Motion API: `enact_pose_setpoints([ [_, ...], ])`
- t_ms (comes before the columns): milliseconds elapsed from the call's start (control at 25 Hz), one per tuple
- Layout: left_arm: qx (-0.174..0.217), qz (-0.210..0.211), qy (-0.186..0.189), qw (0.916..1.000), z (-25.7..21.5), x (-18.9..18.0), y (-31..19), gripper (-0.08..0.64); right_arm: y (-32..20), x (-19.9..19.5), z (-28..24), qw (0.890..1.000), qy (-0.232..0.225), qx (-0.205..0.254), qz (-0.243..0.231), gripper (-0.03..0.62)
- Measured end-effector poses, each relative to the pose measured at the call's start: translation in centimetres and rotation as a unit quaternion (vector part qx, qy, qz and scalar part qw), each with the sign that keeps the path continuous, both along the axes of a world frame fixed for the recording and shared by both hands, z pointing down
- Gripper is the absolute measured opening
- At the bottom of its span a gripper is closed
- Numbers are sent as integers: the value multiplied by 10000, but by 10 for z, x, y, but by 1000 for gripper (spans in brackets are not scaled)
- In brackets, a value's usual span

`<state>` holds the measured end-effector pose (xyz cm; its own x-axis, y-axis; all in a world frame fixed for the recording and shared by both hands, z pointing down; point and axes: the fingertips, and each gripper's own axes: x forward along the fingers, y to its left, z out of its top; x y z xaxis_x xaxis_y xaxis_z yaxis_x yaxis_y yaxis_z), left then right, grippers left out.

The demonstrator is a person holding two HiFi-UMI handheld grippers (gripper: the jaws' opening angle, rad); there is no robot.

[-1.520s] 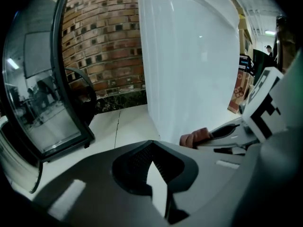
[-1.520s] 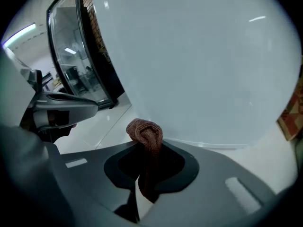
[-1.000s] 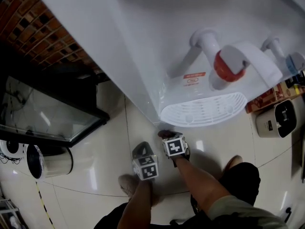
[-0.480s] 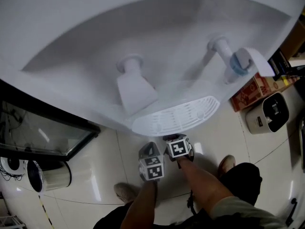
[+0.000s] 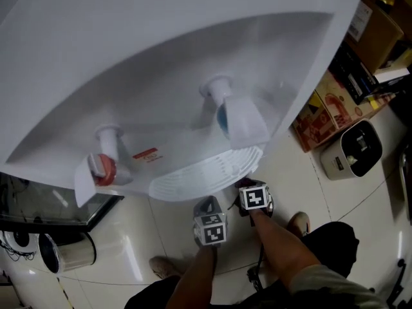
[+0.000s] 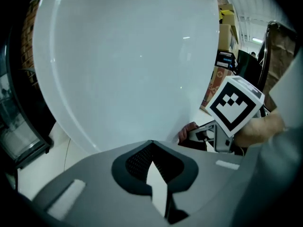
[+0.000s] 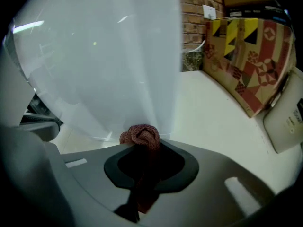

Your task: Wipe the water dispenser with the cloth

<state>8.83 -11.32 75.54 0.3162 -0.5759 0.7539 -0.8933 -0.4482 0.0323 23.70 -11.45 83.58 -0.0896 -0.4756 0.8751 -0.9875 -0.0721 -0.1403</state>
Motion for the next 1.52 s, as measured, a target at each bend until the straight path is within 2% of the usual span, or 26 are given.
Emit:
enact_pose_setpoints([
  [200,-48,93,68,9999,3,30,0,0,-1,52,-3,9984,-82,140,540,69],
  [440,-93,95,238,9996,10,60,8,0,-3,58,0,9987,-328,247,301,69],
  [760,-33,-316,366,9988,12,75,13,0,2,59,0,9985,-419,283,-184,69],
  [920,183,-492,429,9977,-14,80,11,0,-1,68,-26,9971,-431,522,-336,70],
  [1080,505,-670,303,9960,-64,77,9,0,-7,84,-84,9926,-336,1067,-480,71],
  [1200,773,-794,132,9938,-118,74,13,0,-13,91,-145,9841,-445,1655,-458,71],
  [1280,1028,-849,96,9910,-163,74,15,0,-17,94,-193,9744,-632,2118,-419,71],
  [1400,1460,-891,55,9853,-235,76,18,0,-17,96,-269,9534,-1038,2805,-401,71],
  [1520,1755,-927,220,9799,-295,83,21,0,-10,89,-348,9279,-1175,3467,-712,71],
])
